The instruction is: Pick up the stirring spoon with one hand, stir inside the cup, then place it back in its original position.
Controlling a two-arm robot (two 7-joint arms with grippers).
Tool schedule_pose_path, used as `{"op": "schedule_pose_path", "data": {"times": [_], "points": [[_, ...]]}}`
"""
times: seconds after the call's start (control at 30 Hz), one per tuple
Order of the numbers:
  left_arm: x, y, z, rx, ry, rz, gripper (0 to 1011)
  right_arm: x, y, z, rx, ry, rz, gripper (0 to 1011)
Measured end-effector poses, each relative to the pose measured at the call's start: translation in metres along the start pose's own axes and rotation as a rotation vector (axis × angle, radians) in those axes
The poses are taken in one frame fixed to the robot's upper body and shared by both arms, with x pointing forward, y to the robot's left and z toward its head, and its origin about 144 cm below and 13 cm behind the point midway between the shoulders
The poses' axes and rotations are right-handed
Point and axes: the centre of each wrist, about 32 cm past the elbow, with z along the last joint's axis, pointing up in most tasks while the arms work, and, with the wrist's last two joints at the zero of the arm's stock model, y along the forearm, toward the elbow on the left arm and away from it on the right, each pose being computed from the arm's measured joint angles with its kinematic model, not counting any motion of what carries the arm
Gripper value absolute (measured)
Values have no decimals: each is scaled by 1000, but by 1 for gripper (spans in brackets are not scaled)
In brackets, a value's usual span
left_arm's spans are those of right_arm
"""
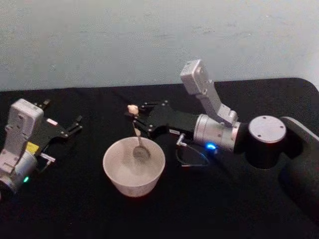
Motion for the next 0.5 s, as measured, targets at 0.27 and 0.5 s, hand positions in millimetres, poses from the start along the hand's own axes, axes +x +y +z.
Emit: {"op": "schedule_pose_path", "data": {"times": [0.27, 0.5], "points": [[0, 0, 0, 0, 0, 0, 1001, -8, -17, 2, -4, -2, 39, 212], [0, 0, 0, 0, 0, 0, 1001, -22, -27, 1, -8, 13, 100, 212]]}}
